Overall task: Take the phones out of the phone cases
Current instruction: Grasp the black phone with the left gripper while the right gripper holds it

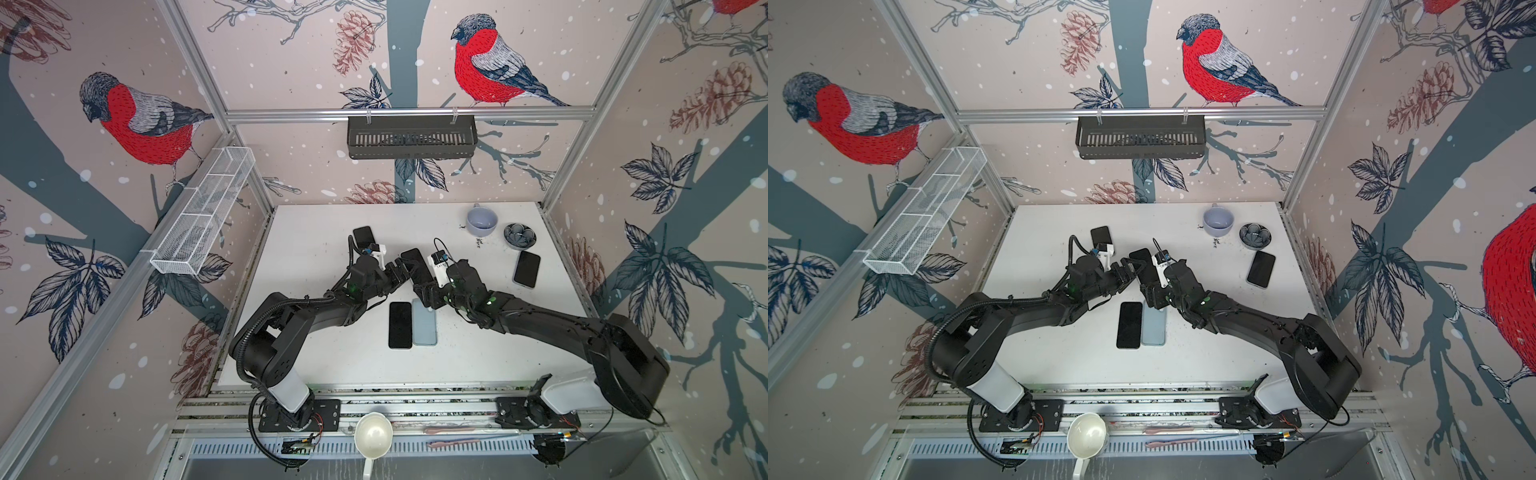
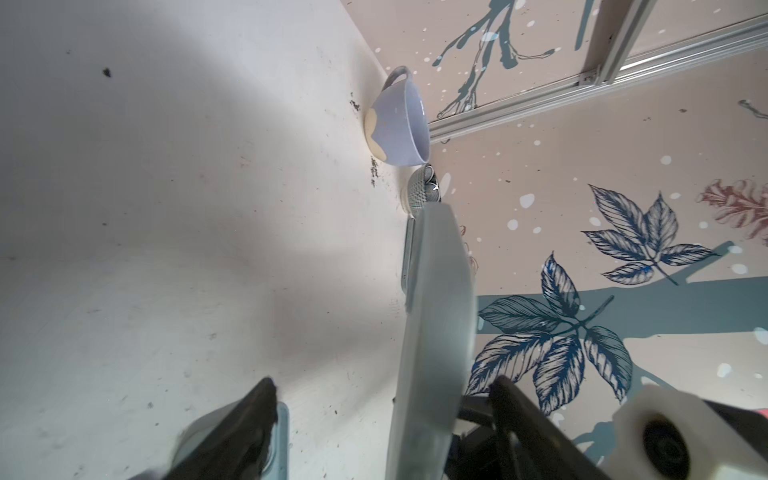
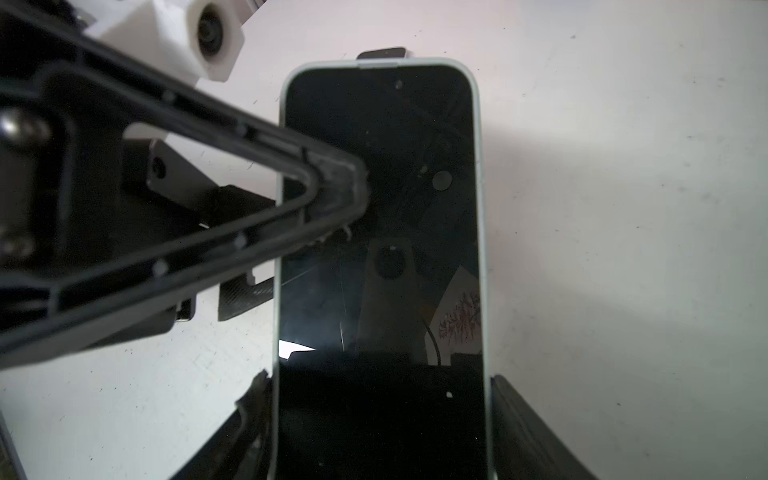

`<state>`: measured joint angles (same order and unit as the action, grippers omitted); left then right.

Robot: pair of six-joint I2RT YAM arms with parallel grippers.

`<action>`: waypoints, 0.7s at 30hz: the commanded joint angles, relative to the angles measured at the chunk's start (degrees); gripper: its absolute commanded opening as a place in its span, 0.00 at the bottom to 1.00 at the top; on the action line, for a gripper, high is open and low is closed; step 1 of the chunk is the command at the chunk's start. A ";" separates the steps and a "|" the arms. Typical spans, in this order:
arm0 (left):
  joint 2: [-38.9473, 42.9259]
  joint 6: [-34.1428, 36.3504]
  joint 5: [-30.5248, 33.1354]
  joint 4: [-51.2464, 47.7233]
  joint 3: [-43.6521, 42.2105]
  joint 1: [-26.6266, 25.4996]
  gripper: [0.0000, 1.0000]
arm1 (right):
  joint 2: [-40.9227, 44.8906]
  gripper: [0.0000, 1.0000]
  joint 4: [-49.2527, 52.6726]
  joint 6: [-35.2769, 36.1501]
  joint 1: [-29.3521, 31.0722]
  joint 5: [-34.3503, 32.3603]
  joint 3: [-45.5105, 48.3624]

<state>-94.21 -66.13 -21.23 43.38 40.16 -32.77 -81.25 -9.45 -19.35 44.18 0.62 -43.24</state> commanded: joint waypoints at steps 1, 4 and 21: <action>-0.41 -2.60 -2.24 8.73 -0.76 0.08 0.71 | 0.82 0.31 -4.03 0.34 0.93 -1.81 0.43; -0.59 -3.29 -2.22 9.09 -1.18 0.28 0.59 | 1.66 0.30 -4.20 0.32 1.64 -2.29 1.03; 3.24 -0.69 -1.14 5.06 -2.94 -0.17 0.00 | 9.17 0.28 -2.71 2.23 2.66 -2.59 6.30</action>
<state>-92.01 -68.10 -23.31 48.47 37.39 -32.58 -73.06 -9.43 -18.04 46.44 -1.58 -37.26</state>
